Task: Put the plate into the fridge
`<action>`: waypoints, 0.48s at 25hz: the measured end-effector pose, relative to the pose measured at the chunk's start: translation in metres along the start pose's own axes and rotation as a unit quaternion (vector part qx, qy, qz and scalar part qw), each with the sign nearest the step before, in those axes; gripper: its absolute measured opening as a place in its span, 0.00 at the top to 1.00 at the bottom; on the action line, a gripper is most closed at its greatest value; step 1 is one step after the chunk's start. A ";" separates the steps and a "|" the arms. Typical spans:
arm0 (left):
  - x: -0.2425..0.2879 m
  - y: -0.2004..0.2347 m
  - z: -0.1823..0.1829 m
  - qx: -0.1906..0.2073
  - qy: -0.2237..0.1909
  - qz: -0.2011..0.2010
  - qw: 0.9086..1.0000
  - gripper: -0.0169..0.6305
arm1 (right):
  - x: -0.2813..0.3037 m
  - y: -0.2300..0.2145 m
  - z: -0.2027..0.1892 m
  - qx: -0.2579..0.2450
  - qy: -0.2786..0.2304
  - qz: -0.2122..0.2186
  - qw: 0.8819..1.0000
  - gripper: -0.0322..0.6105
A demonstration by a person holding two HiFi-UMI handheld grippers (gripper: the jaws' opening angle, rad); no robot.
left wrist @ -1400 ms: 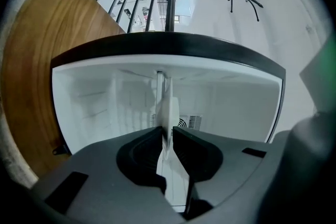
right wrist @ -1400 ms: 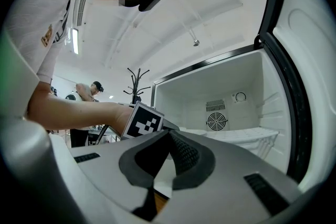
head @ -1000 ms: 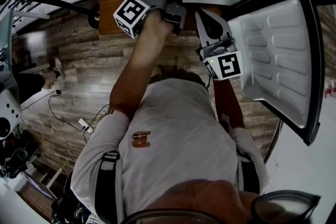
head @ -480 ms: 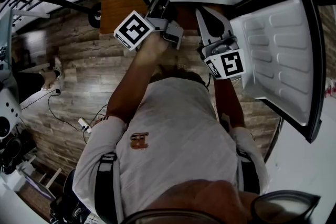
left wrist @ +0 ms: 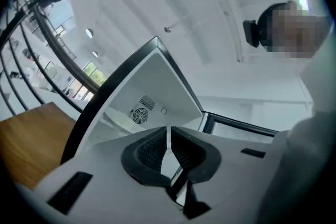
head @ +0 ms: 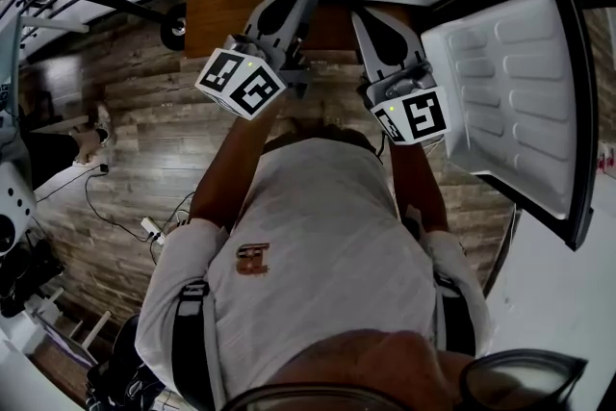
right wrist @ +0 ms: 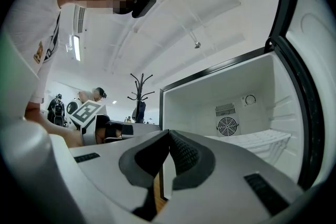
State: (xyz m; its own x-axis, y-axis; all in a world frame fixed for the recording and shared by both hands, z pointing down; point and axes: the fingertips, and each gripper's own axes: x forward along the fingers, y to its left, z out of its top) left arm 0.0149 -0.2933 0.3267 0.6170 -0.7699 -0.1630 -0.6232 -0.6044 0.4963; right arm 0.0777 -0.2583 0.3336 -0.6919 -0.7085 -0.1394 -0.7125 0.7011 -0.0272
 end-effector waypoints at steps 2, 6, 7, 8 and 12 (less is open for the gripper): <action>-0.007 -0.009 0.003 0.043 0.005 -0.011 0.999 0.92 | 0.001 0.006 0.003 -0.001 -0.002 0.003 1.000 0.90; -0.022 -0.025 0.006 0.116 0.013 -0.029 0.993 0.93 | 0.001 0.018 0.009 -0.005 -0.007 0.008 1.000 0.90; -0.025 -0.028 0.006 0.132 0.015 -0.033 0.991 0.94 | 0.001 0.022 0.011 -0.006 -0.009 0.009 1.000 0.90; -0.029 -0.031 0.006 0.147 0.017 -0.036 0.988 0.94 | 0.001 0.025 0.012 -0.008 -0.010 0.010 1.000 0.90; -0.043 -0.044 0.007 0.195 0.023 -0.054 0.979 0.94 | 0.000 0.039 0.015 -0.014 -0.012 0.012 1.000 0.90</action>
State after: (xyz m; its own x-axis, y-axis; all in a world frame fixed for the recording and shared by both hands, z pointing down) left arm 0.0124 -0.2347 0.3060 0.7048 -0.6927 -0.1532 -0.6838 -0.7208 0.1135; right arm 0.0521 -0.2298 0.3178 -0.7063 -0.6886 -0.1643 -0.6987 0.7154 0.0049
